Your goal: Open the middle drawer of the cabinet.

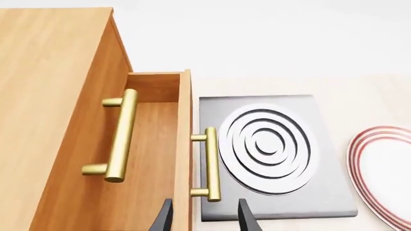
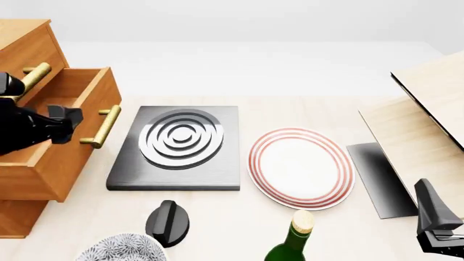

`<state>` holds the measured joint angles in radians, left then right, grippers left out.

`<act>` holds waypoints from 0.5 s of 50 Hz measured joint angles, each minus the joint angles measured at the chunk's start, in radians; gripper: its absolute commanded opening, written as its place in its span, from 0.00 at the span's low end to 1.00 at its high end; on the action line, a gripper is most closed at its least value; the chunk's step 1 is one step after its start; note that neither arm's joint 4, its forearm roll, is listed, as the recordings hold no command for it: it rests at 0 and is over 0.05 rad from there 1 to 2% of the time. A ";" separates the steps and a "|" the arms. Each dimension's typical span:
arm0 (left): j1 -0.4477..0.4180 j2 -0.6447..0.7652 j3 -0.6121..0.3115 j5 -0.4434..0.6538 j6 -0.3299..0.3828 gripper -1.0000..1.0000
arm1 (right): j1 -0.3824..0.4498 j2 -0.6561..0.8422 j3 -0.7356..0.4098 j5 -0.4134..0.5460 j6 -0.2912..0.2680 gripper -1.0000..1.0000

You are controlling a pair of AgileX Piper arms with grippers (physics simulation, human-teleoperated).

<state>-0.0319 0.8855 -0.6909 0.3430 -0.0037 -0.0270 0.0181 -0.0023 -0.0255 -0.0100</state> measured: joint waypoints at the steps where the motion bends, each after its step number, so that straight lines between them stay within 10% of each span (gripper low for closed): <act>1: 0.001 0.003 0.005 -0.006 0.000 1.00 | 0.000 0.000 0.000 0.000 0.000 1.00; 25: 0.047 0.011 0.083 -0.078 0.019 1.00 | 0.000 0.000 0.000 0.000 0.000 1.00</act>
<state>0.0153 0.8964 -0.6074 0.2646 0.0148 -0.0270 0.0180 -0.0023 -0.0253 -0.0100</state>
